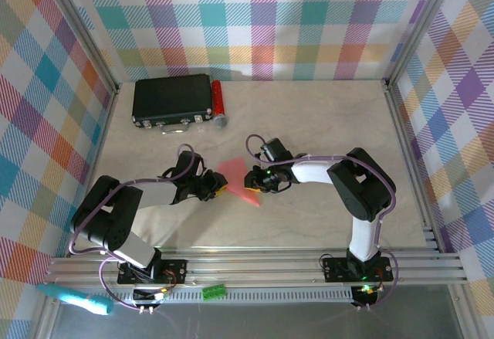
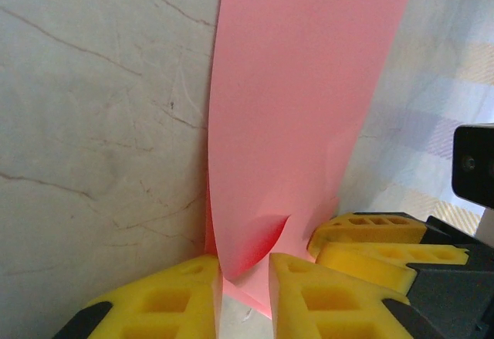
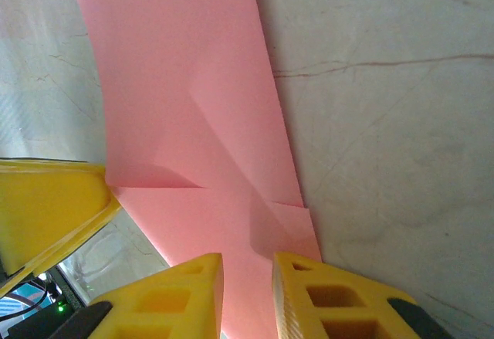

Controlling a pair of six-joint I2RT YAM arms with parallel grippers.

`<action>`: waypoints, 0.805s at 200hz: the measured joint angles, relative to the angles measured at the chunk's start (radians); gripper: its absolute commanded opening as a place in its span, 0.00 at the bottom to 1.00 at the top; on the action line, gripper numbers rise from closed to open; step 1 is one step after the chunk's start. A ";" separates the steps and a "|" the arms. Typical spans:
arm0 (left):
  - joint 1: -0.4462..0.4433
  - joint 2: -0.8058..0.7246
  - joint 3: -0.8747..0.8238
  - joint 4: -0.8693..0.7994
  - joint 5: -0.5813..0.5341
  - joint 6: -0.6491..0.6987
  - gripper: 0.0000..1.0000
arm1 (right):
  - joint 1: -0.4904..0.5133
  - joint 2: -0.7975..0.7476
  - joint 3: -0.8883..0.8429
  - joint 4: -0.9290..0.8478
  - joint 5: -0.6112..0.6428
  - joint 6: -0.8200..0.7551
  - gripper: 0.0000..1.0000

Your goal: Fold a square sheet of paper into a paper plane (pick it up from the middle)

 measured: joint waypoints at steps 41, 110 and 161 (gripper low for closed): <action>0.000 0.038 0.015 0.049 0.042 -0.005 0.25 | 0.000 0.000 0.000 0.000 0.000 0.000 0.26; 0.000 0.083 0.078 0.059 0.131 0.062 0.29 | -0.003 0.000 0.000 0.000 0.000 -0.001 0.26; 0.000 0.087 0.097 -0.018 0.137 0.113 0.34 | -0.008 0.000 0.000 0.000 0.000 -0.002 0.26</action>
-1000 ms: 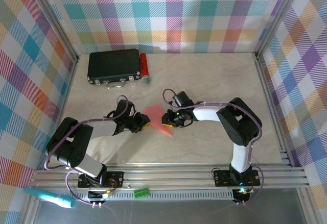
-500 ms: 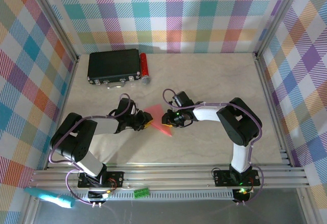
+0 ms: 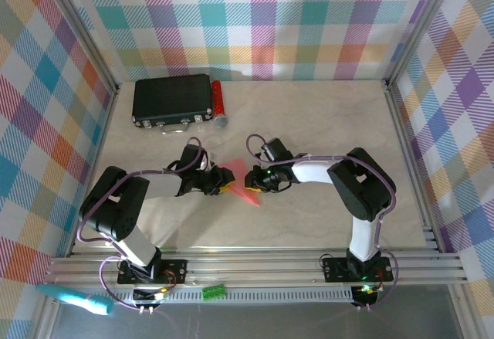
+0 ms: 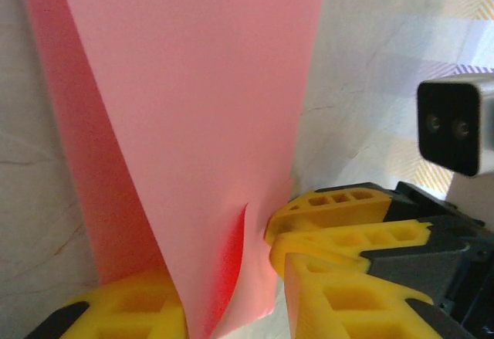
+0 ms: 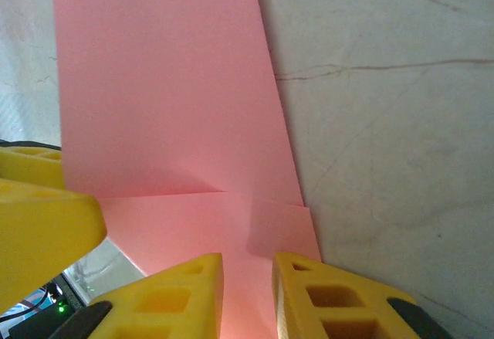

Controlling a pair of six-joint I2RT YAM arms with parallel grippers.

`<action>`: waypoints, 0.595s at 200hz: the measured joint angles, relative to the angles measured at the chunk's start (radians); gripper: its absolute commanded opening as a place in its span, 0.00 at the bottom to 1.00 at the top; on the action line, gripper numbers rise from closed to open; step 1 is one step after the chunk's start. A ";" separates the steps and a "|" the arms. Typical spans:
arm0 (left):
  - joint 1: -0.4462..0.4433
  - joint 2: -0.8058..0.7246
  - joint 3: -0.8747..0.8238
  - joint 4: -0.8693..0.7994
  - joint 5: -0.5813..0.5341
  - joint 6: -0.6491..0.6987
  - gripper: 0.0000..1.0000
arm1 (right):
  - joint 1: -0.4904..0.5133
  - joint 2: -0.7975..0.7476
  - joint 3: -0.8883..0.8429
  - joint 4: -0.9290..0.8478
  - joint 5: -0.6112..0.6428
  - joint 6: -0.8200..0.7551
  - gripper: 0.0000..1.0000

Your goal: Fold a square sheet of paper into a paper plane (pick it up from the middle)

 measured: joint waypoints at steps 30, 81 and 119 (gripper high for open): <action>0.000 0.000 0.000 -0.003 0.001 -0.001 0.34 | -0.001 0.000 0.000 0.000 0.000 -0.003 0.26; 0.000 0.000 0.000 -0.011 0.000 -0.011 0.21 | -0.001 0.000 0.000 0.000 0.000 -0.008 0.27; 0.000 0.000 0.010 -0.079 -0.018 0.013 0.05 | -0.001 -0.014 0.000 -0.011 0.025 -0.047 0.29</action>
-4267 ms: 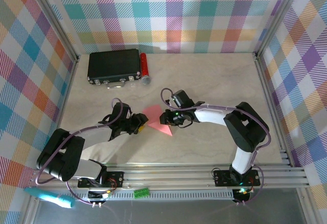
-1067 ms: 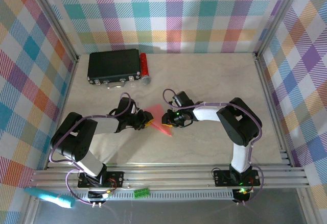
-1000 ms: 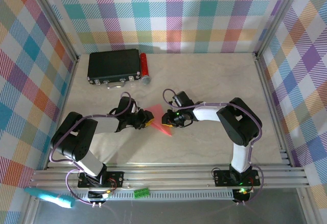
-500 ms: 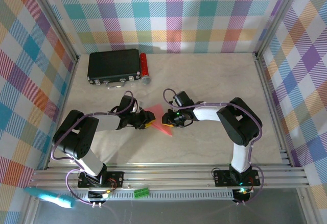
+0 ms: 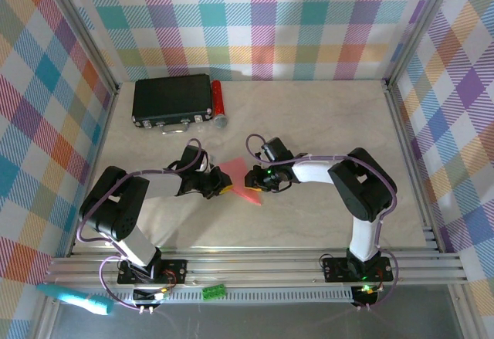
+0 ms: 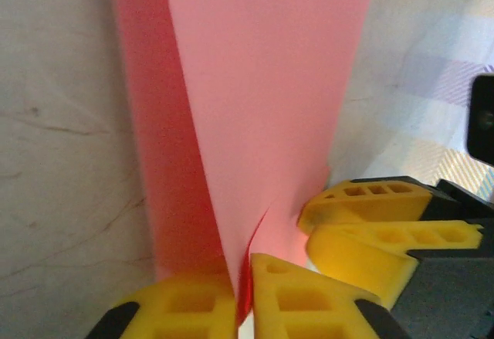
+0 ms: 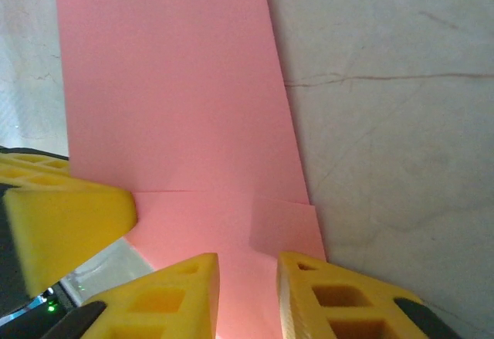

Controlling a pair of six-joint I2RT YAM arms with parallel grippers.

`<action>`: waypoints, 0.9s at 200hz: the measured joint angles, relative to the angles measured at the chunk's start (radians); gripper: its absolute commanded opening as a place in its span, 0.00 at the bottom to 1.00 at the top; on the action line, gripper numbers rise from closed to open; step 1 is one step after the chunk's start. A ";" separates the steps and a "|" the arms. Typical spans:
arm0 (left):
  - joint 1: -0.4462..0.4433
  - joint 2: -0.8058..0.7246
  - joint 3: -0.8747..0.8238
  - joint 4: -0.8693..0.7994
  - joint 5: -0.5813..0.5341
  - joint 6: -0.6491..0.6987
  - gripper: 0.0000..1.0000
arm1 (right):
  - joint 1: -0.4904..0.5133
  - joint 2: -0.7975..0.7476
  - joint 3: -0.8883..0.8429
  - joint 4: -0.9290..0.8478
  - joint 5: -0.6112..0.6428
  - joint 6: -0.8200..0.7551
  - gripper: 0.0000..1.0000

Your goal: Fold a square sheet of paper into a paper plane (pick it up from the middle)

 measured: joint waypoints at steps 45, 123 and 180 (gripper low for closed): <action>-0.004 -0.027 0.044 -0.098 -0.060 0.008 0.01 | -0.006 -0.129 -0.053 -0.006 0.102 -0.137 0.53; -0.064 -0.081 0.167 -0.271 -0.190 -0.034 0.01 | 0.029 -0.253 -0.083 -0.059 0.188 -0.430 0.54; -0.103 -0.076 0.240 -0.340 -0.221 -0.068 0.01 | 0.121 -0.211 -0.078 -0.061 0.227 -0.529 0.49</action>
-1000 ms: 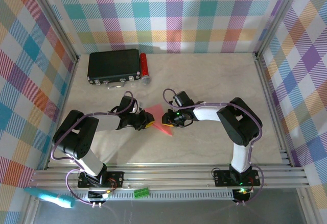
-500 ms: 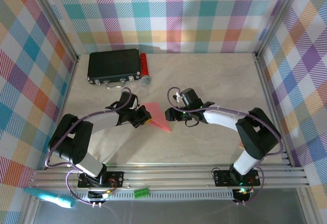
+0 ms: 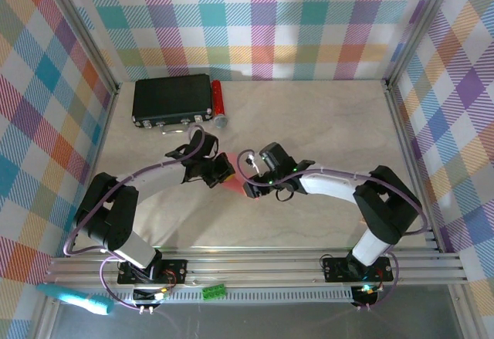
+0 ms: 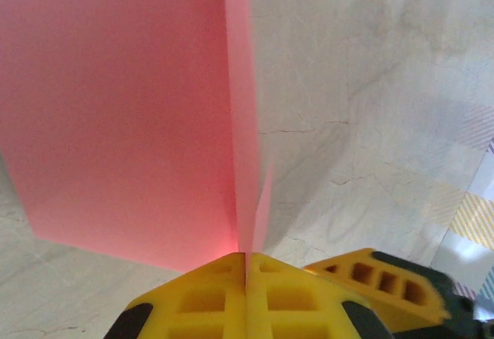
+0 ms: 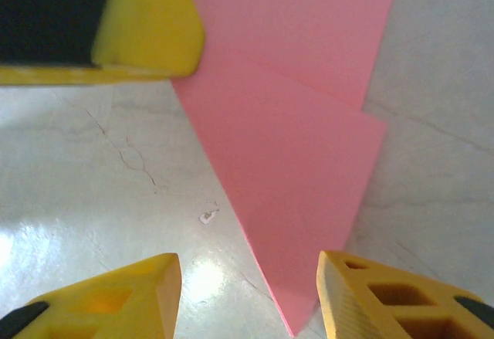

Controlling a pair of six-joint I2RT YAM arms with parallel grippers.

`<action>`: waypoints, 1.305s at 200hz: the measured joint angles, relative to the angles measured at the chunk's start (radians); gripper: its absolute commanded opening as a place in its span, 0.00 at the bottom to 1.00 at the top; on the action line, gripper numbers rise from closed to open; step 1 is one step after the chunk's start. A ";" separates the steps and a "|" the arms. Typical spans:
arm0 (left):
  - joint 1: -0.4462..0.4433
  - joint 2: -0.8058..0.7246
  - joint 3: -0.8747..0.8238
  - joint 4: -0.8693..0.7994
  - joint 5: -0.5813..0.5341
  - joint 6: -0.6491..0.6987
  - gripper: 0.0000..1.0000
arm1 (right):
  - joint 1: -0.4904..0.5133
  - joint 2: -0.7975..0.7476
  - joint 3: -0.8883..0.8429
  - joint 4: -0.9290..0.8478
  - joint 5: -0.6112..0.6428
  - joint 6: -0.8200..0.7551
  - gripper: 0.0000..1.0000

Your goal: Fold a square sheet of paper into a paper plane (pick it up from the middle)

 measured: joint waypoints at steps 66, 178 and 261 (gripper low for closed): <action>-0.012 0.005 0.005 -0.020 0.000 -0.020 0.01 | 0.026 0.080 0.016 -0.002 0.039 -0.022 0.48; -0.013 0.019 0.005 -0.020 0.000 -0.034 0.01 | 0.032 0.118 0.053 0.001 0.072 -0.039 0.42; -0.015 0.019 0.005 -0.020 0.000 -0.034 0.02 | 0.039 0.137 0.070 0.000 0.080 -0.044 0.37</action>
